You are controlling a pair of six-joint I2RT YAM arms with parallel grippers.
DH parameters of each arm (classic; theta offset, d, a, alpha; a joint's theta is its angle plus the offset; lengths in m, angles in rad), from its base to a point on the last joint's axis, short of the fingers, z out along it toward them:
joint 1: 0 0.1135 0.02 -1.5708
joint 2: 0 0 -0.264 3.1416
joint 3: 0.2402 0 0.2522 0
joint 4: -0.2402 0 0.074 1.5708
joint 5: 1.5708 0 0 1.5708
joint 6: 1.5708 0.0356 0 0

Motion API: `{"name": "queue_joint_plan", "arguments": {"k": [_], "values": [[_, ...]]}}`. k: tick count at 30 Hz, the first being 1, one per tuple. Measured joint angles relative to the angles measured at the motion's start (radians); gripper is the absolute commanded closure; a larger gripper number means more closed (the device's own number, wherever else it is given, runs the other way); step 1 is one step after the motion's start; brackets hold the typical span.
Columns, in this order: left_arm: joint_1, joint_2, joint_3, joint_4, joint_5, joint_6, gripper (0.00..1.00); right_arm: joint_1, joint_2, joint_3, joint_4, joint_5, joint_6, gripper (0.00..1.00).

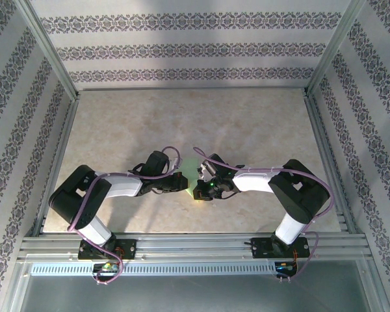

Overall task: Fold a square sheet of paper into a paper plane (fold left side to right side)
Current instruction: Third fold the triangle at the center of the table.

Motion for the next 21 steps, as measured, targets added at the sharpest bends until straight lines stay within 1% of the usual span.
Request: {"name": "queue_joint_plan", "arguments": {"k": [21], "values": [[0.003, 0.096, 0.000, 0.094, 0.004, -0.032, 0.97, 0.000, 0.000, 0.003, -0.010, 0.002, -0.004, 1.00]]}}
